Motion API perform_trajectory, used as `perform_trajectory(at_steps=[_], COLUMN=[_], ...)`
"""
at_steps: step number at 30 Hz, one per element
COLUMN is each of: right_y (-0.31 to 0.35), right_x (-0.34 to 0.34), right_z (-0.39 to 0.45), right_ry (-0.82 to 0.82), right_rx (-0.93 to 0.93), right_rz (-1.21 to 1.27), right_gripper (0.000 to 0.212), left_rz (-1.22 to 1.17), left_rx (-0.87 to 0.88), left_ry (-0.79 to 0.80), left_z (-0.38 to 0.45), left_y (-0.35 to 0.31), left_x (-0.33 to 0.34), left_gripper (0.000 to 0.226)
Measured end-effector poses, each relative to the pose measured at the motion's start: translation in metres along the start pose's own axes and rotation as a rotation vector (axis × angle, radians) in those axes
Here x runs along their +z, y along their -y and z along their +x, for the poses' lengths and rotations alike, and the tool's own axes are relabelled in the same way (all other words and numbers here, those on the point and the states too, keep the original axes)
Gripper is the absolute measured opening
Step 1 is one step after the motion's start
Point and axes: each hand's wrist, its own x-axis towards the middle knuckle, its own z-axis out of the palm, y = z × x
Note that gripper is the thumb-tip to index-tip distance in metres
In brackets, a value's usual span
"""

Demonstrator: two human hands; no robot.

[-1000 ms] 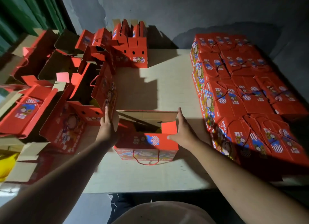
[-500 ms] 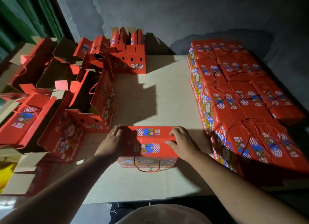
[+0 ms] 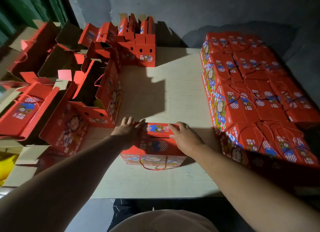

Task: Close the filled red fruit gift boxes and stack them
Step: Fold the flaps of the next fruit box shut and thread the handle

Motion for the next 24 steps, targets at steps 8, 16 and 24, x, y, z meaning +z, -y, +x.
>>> perform_trajectory(at_steps=[8, 16, 24], right_y=[0.008, 0.019, 0.014], right_x=[0.008, 0.044, 0.041], right_z=[-0.004, -0.022, -0.028], right_ry=[-0.034, -0.002, 0.042], right_rx=[0.043, 0.106, 0.074], right_rz=[0.089, 0.311, 0.416], right_gripper=[0.063, 0.092, 0.125], left_rz=[-0.237, -0.360, -0.580], left_rx=[-0.026, 0.005, -0.076], left_ry=[0.034, -0.129, -0.276], left_z=[-0.005, -0.017, -0.025], left_y=[-0.007, -0.008, -0.012], left_x=[0.014, 0.048, 0.057], left_gripper=[0.076, 0.085, 0.069])
